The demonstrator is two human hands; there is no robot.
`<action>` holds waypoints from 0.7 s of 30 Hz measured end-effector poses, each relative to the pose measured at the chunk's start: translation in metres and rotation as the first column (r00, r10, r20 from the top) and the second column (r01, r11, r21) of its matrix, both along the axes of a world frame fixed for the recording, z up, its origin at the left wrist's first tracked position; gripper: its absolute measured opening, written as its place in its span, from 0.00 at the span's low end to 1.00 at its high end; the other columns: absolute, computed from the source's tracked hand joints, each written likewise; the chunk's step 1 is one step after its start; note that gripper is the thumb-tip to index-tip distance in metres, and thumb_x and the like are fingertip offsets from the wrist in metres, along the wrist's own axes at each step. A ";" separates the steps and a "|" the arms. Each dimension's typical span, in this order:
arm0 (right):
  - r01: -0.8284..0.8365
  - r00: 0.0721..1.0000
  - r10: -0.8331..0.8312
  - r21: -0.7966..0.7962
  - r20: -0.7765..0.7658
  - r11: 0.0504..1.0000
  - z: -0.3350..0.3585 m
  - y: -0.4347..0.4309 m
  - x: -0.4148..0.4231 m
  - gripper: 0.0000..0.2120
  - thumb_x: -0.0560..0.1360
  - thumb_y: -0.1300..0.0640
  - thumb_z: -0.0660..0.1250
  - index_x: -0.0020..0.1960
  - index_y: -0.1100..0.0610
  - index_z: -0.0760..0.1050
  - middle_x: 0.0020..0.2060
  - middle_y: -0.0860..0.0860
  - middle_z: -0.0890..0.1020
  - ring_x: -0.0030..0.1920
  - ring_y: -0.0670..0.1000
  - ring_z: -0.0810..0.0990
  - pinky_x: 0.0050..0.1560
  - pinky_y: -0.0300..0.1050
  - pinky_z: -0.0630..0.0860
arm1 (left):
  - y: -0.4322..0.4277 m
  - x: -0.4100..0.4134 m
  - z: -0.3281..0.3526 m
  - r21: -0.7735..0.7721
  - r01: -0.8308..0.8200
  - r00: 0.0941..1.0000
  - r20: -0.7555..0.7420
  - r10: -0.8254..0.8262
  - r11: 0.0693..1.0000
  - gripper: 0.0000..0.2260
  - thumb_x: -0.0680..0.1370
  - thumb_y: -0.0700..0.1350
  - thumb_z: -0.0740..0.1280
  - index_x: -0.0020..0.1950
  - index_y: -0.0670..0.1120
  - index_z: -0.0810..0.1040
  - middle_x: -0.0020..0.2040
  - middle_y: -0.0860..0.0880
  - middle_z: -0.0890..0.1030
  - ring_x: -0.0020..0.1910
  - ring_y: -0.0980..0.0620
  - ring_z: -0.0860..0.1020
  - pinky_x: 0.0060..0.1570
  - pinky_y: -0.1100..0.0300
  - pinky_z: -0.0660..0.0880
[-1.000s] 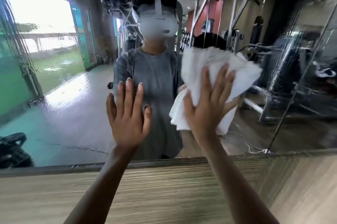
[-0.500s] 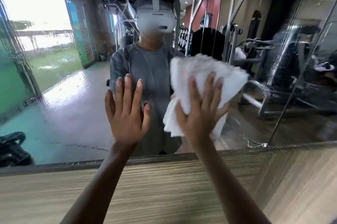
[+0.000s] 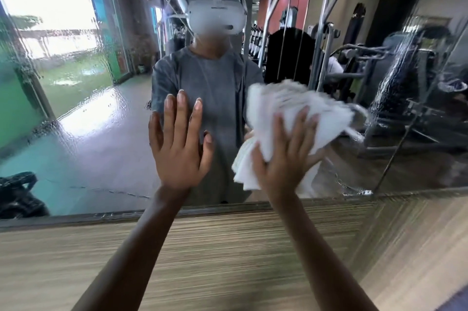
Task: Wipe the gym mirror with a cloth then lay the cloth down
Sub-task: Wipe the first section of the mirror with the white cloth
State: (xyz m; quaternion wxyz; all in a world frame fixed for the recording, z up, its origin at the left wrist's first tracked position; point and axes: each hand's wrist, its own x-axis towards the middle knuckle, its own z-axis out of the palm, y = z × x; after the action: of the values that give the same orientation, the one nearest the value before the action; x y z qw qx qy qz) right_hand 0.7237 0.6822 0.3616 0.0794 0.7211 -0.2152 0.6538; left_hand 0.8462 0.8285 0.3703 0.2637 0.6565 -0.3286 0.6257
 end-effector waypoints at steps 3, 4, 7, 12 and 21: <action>-0.053 0.951 -0.069 -0.379 -0.300 0.924 -0.046 -0.023 -0.018 0.28 0.79 0.37 0.54 0.77 0.45 0.61 0.78 0.54 0.60 0.80 0.55 0.53 0.63 0.66 0.63 | 0.000 0.001 0.001 0.007 0.005 1.000 0.006 -0.005 1.000 0.26 0.81 0.49 0.62 0.79 0.44 0.65 0.77 0.39 0.65 0.79 0.42 0.59 0.76 0.41 0.55; -0.083 0.940 -0.078 -0.443 -0.333 0.893 -0.054 -0.038 -0.028 0.27 0.79 0.37 0.54 0.75 0.45 0.62 0.78 0.52 0.59 0.80 0.54 0.53 0.61 0.64 0.65 | 0.001 0.000 0.001 0.008 0.006 1.000 0.005 -0.006 1.000 0.26 0.81 0.48 0.62 0.78 0.43 0.66 0.77 0.39 0.65 0.79 0.42 0.60 0.76 0.40 0.56; -0.065 0.948 -0.059 -0.372 -0.314 0.926 -0.051 -0.071 -0.055 0.24 0.77 0.38 0.55 0.68 0.49 0.69 0.78 0.55 0.61 0.77 0.57 0.58 0.58 0.59 0.64 | 0.000 -0.003 0.002 -0.002 0.027 1.000 -0.010 -0.027 1.000 0.27 0.79 0.46 0.65 0.77 0.42 0.68 0.77 0.38 0.65 0.78 0.40 0.61 0.75 0.39 0.57; 0.010 0.971 -0.081 0.304 0.224 0.953 0.025 -0.040 -0.016 0.31 0.75 0.43 0.61 0.76 0.52 0.64 0.77 0.62 0.62 0.77 0.60 0.58 0.70 0.69 0.53 | -0.001 -0.003 0.002 -0.008 0.024 1.000 -0.021 -0.024 1.000 0.27 0.79 0.47 0.63 0.78 0.42 0.67 0.77 0.39 0.65 0.79 0.43 0.58 0.76 0.40 0.55; -0.128 0.925 -0.025 -0.371 -0.380 0.920 -0.071 -0.054 -0.044 0.25 0.77 0.37 0.55 0.68 0.48 0.70 0.73 0.55 0.66 0.77 0.55 0.59 0.57 0.63 0.69 | 0.001 -0.002 0.002 0.000 0.022 1.000 -0.017 -0.022 1.000 0.27 0.79 0.47 0.65 0.77 0.42 0.68 0.77 0.39 0.65 0.79 0.42 0.59 0.77 0.42 0.54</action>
State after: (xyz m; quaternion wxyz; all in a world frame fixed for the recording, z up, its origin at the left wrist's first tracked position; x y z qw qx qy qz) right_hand 0.6797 0.6278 0.2905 0.2432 0.8086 -0.0426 0.5341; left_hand 0.8443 0.8298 0.3725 0.2734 0.6582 -0.3334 0.6172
